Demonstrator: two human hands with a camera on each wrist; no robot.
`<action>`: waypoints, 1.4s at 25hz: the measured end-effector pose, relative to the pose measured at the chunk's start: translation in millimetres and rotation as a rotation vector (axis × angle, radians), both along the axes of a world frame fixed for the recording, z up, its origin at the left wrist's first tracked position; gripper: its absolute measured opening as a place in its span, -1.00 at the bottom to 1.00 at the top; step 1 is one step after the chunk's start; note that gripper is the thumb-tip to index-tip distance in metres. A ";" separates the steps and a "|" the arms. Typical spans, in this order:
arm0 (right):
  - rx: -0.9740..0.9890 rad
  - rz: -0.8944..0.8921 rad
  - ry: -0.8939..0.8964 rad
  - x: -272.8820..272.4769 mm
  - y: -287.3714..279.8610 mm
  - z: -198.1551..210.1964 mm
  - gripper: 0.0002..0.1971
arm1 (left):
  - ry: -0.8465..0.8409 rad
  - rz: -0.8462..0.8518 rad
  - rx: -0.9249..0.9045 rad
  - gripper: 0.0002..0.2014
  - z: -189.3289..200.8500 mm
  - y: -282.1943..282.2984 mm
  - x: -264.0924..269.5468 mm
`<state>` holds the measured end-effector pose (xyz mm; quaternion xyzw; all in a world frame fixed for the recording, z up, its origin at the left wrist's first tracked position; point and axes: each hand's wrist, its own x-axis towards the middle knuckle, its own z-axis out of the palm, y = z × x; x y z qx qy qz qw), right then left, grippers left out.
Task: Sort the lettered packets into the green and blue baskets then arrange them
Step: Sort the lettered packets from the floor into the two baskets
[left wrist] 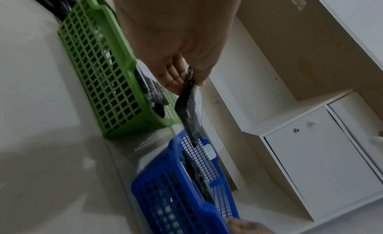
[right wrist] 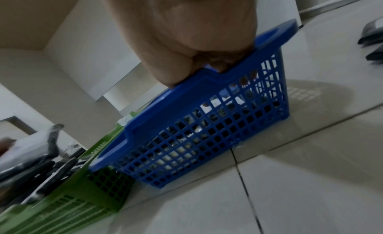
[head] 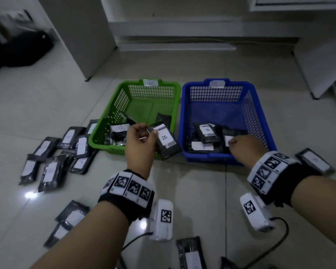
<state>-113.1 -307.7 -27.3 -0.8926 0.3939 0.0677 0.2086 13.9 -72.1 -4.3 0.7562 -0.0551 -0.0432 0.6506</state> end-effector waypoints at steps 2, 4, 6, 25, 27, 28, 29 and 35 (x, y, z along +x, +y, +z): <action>-0.051 -0.080 -0.226 -3.9 10.0 -3.6 -0.76 | -0.030 0.079 0.045 -0.73 2.8 3.6 18.4; -0.095 -0.092 -0.371 -8.3 23.6 -3.5 -0.83 | -0.060 0.134 0.118 -0.73 6.4 4.2 31.4; -0.105 -0.020 -0.415 -13.7 39.3 -2.0 -0.89 | -0.079 0.122 0.247 -0.66 9.2 3.6 39.5; -0.176 -0.236 -0.388 -174.3 -8.1 -16.8 -0.61 | -0.592 -0.752 0.343 -0.79 -22.1 -113.7 -112.7; -0.126 -0.326 -0.172 -209.6 -31.0 -27.7 -0.49 | -0.612 -0.901 0.340 -0.77 -31.0 -134.7 -142.2; -0.090 -0.329 -0.093 -226.1 -42.5 -33.7 -0.40 | -0.602 -0.970 0.356 -0.77 -37.7 -145.7 -155.8; -0.055 -0.314 -0.038 -237.8 -50.8 -38.7 -0.31 | -0.581 -1.030 0.384 -0.77 -44.4 -154.9 -166.6; 0.092 -0.385 -0.068 -271.4 -57.6 -53.7 -0.54 | -0.634 -1.280 0.646 -0.55 -68.3 -219.5 -209.5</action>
